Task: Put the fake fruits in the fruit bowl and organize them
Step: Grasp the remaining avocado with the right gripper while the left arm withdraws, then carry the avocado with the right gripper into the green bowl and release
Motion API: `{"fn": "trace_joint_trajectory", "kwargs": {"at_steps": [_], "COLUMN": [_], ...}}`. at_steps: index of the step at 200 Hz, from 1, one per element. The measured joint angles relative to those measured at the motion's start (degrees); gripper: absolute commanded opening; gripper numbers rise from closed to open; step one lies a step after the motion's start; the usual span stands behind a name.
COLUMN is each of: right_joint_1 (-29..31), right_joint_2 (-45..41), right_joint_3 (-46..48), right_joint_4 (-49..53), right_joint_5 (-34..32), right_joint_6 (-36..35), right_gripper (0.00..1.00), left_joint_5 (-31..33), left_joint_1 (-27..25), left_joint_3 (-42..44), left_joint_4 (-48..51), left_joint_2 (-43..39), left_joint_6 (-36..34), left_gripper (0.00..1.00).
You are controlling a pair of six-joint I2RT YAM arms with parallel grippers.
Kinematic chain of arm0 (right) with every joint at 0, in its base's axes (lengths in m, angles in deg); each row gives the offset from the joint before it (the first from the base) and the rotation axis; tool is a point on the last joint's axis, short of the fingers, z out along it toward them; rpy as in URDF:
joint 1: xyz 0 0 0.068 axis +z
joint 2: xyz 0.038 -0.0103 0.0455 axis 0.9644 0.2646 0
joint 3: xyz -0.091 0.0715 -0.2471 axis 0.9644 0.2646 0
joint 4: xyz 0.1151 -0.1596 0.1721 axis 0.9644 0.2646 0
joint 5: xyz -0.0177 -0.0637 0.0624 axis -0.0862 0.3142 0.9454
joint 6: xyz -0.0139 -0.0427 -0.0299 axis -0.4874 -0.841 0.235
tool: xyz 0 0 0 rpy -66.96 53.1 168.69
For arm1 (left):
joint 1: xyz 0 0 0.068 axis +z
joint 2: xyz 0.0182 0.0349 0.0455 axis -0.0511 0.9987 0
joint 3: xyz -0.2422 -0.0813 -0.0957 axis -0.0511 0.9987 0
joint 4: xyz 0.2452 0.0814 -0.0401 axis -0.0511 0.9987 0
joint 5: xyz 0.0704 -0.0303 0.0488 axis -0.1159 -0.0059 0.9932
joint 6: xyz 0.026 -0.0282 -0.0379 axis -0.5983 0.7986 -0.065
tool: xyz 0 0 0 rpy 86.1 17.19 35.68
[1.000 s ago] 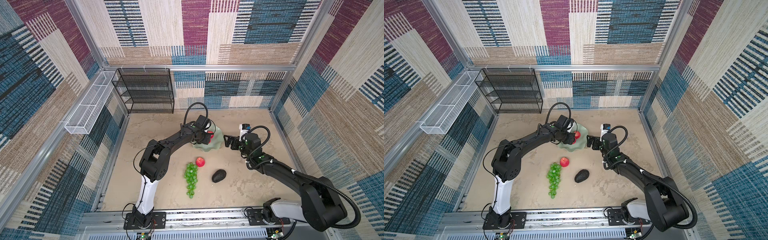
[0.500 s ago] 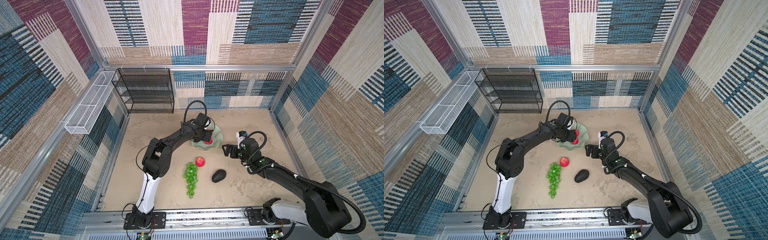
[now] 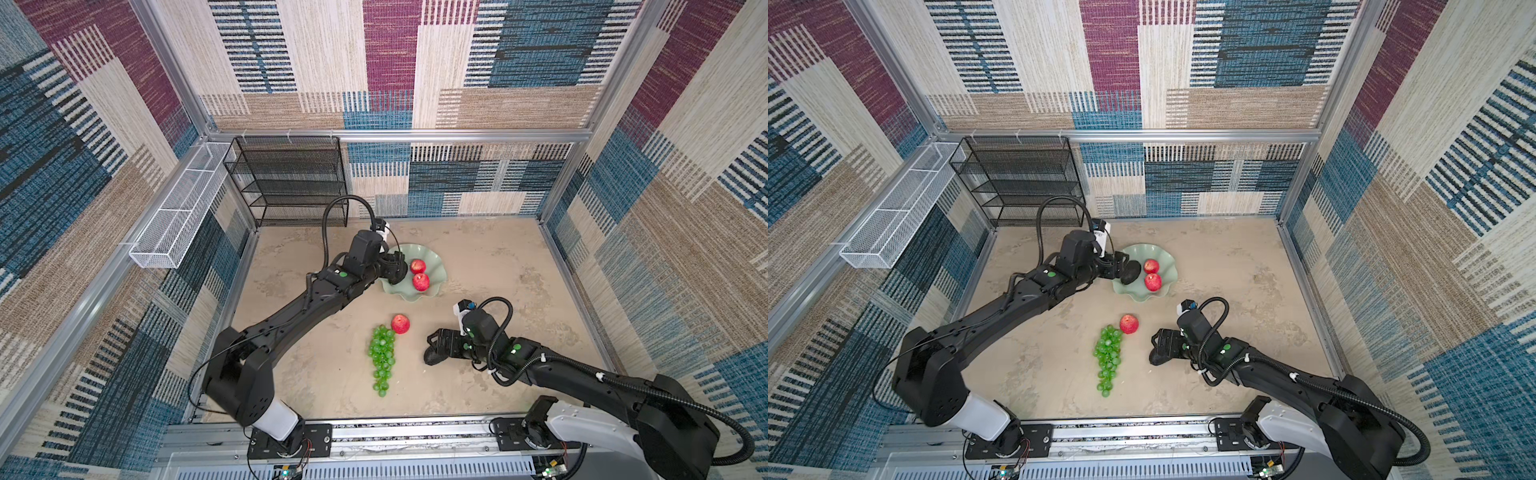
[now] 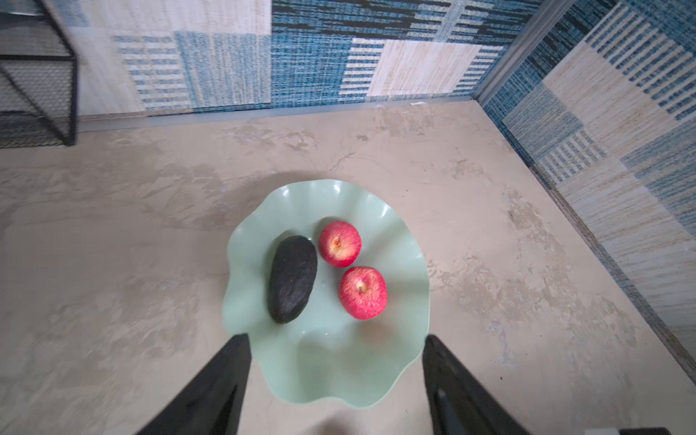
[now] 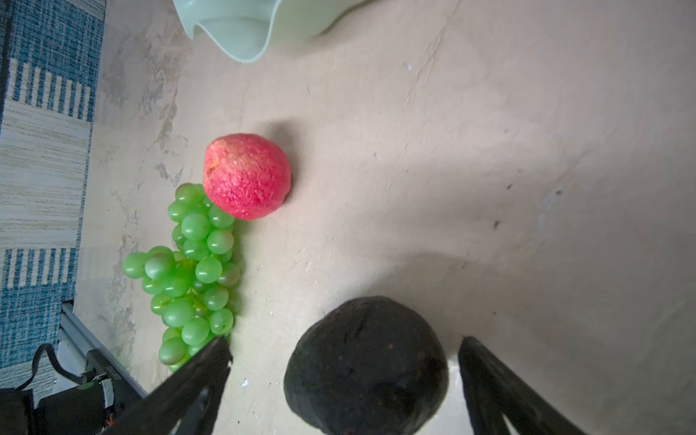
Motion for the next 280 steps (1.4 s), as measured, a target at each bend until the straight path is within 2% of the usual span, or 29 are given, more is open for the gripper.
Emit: {"fn": "trace_joint_trajectory", "kwargs": {"at_steps": [35, 70, 106, 136, 183, 225, 253, 280], "right_joint_1": [1.4, 2.2, 2.3, 2.3, 1.4, -2.7, -5.2, -6.1], "right_joint_2": [4.9, 8.3, 9.9, 9.1, 10.5, 23.6, 33.5, 39.3], "right_joint_3": [-0.2, -1.1, -2.9, -7.5, -22.1, -34.9, -41.7, -45.1], "right_joint_4": [-0.7, -2.1, -2.9, -0.7, 1.2, -2.2, -3.4, -3.6], "right_joint_5": [0.9, 1.3, -0.3, -3.9, -12.7, -14.6, -12.5, -10.5], "right_joint_6": [2.9, 3.9, 3.7, -0.2, -12.0, -22.3, -27.0, -29.6], "right_gripper": [0.87, 0.65, 0.54, 0.53, 0.52, 0.52, 0.52, 0.52], "left_joint_5": [4.5, 8.2, 10.0, 10.1, 9.5, 9.0, 8.4, 8.4], "left_joint_1": [1.8, 4.1, 6.1, 7.2, 9.0, 10.0, 10.6, 11.1], "left_joint_3": [10.3, 18.4, 22.2, 23.8, 26.9, 27.4, 27.5, 28.5], "left_joint_4": [-1.1, -0.4, -0.2, -0.1, 1.0, 2.1, 3.2, 4.4], "left_joint_2": [-10.3, -19.6, -24.9, -26.6, -28.0, -30.1, -31.8, -33.6], "left_joint_6": [1.3, 3.1, 4.0, 4.1, 5.6, 6.0, 6.0, 6.0], "left_gripper": [0.78, 0.79, 0.79, 0.80, 0.80, 0.80, 0.81, 0.81]}}
